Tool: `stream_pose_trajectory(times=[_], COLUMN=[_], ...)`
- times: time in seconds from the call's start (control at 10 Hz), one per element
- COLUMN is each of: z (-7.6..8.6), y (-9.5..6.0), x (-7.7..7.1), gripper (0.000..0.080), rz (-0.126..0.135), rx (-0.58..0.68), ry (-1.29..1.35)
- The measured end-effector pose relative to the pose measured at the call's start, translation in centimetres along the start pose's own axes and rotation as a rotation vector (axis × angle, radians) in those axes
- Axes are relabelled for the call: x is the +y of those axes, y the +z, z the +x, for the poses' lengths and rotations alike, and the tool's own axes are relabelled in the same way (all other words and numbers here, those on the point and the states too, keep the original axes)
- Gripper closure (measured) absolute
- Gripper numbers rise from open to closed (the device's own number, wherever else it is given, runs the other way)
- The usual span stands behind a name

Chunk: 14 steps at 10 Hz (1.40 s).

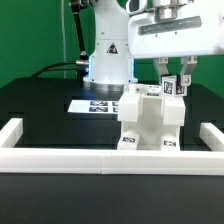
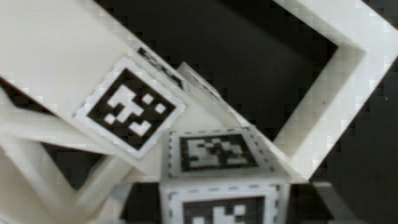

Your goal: Assemble chair

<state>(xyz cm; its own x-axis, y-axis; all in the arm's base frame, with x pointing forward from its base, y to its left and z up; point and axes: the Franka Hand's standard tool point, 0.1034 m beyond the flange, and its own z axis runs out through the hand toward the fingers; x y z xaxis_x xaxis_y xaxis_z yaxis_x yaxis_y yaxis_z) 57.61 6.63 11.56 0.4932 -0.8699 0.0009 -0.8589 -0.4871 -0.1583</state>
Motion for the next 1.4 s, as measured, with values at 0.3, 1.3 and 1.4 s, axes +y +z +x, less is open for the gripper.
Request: stream_pose_trajectory(times=[0.3, 1.3, 1.4], z=[-0.2, -1.2, -1.2], y=[0.0, 0.0, 0.1], x=[-0.1, -1.1, -1.1], gripper=[0.0511, 0.0151, 0.0151], rz=[0.006, 0.032, 0.031], rx=[-0.008, 0.026, 0.031], ry=[0.214, -0.457, -0.581])
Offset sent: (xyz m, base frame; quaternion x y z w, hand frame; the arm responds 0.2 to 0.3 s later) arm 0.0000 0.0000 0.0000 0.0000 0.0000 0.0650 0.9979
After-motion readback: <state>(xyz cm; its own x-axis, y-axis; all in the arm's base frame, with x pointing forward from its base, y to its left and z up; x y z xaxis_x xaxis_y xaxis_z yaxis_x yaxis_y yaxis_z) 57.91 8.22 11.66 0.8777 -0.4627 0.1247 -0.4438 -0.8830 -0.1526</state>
